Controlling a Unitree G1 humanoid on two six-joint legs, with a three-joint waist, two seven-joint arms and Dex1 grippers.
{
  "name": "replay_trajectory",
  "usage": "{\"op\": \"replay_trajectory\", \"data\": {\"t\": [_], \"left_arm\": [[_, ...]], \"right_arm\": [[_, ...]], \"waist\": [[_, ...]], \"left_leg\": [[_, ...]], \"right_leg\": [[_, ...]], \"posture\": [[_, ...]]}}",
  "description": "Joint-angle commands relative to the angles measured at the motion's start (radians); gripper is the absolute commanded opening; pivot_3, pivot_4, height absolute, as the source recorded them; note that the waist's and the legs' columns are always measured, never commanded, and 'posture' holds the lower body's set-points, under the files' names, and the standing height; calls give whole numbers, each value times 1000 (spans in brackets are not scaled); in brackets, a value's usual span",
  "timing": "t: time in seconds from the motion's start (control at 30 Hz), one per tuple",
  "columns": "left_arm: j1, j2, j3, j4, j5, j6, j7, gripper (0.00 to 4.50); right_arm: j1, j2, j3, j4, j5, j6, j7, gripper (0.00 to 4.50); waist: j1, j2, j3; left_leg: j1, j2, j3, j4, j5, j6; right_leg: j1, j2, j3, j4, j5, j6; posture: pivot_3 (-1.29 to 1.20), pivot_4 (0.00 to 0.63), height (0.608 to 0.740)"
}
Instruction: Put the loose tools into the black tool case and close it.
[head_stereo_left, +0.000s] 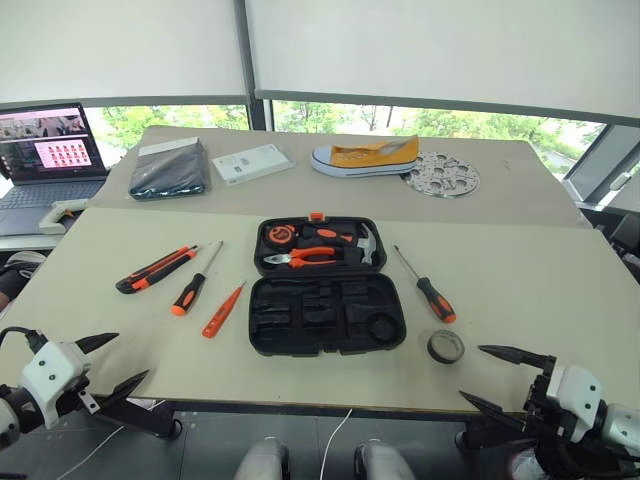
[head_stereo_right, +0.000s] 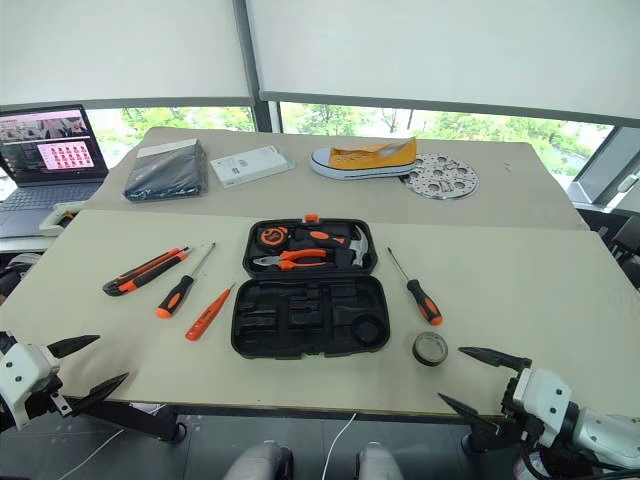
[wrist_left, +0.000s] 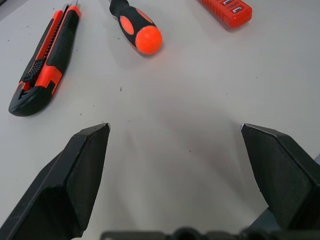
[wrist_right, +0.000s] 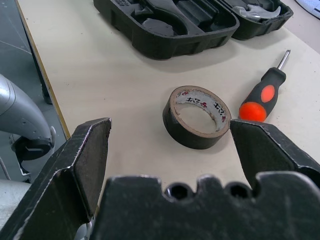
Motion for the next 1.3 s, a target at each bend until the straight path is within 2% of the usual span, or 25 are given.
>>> {"op": "replay_trajectory", "data": {"t": [0.03,0.1,0.13,0.27,0.4,0.57,0.73,0.83,1.0,1.1,1.23,1.27,1.3], "left_arm": [[-25,-17,62,-43,-106,142,79,4500],[-55,-50,136,-57,-223,353,199,4500],[-57,-63,157,-64,-234,412,248,4500],[-16,-86,190,-113,-259,539,312,4500],[-49,-77,180,-144,-275,640,361,4500],[-159,-21,103,-230,-297,821,405,4500],[-434,33,-76,-263,-316,1127,520,4500],[-531,14,-157,-238,-276,1186,571,4500],[-595,-17,-256,-139,-186,1170,609,4500],[-619,-46,-283,-119,-160,1148,619,3743],[-623,-77,-290,-119,-141,1097,603,2267],[-619,-75,-294,-121,-137,1078,589,2070],[-616,-72,-295,-123,-133,1057,574,1671]], "right_arm": [[-36,28,0,-98,98,67,-50,4384],[-90,64,27,-218,224,169,-97,4384],[-115,77,35,-255,248,184,-103,4384],[-167,106,47,-304,241,140,-88,4384],[-189,132,55,-305,218,122,-89,4384],[-188,141,77,-284,189,95,-53,4384],[-241,147,113,-287,191,119,-56,4384],[-267,149,131,-286,186,126,-60,4384],[-286,149,142,-277,174,126,-63,4384],[-286,147,136,-277,170,125,-67,4500],[-273,143,127,-285,167,126,-71,4500],[-270,141,125,-287,168,126,-71,4500],[-268,140,122,-289,169,127,-71,4500]], "waist": [[0,0,0],[-8,-1,0],[-11,-1,1],[-20,-1,1],[-11,-2,1],[6,-2,1],[4,-3,1],[-15,-2,1],[-27,-3,1],[-22,-2,1],[-18,-2,1],[-17,-2,1],[-16,-2,1]], "left_leg": [[0,0,0,0,0,0],[0,1,1,0,0,0],[1,3,0,1,0,0],[4,5,0,1,0,0],[3,3,0,1,0,0],[3,1,0,2,0,0],[3,1,0,3,1,-2],[4,0,0,4,2,-2],[3,-1,0,3,1,-2],[4,-1,0,2,1,-2],[4,-1,0,3,2,-2],[4,-1,0,3,2,-2],[4,-1,1,3,2,-2]], "right_leg": [[0,0,0,0,0,0],[0,0,0,1,0,0],[0,1,0,3,3,5],[1,3,0,5,3,6],[1,3,-2,4,3,5],[1,1,-2,4,5,1],[1,2,-3,5,5,3],[2,3,0,6,7,6],[0,5,0,7,10,-1],[0,5,0,7,10,-1],[1,3,0,7,10,-1],[2,3,0,7,10,-1],[2,3,0,7,10,0]], "posture": [[0,150,740],[0,150,740],[0,150,740],[0,150,740],[0,150,740],[0,150,740],[0,150,740],[0,150,740],[0,150,740],[0,150,740],[0,150,740],[0,150,740],[0,150,740]]}}
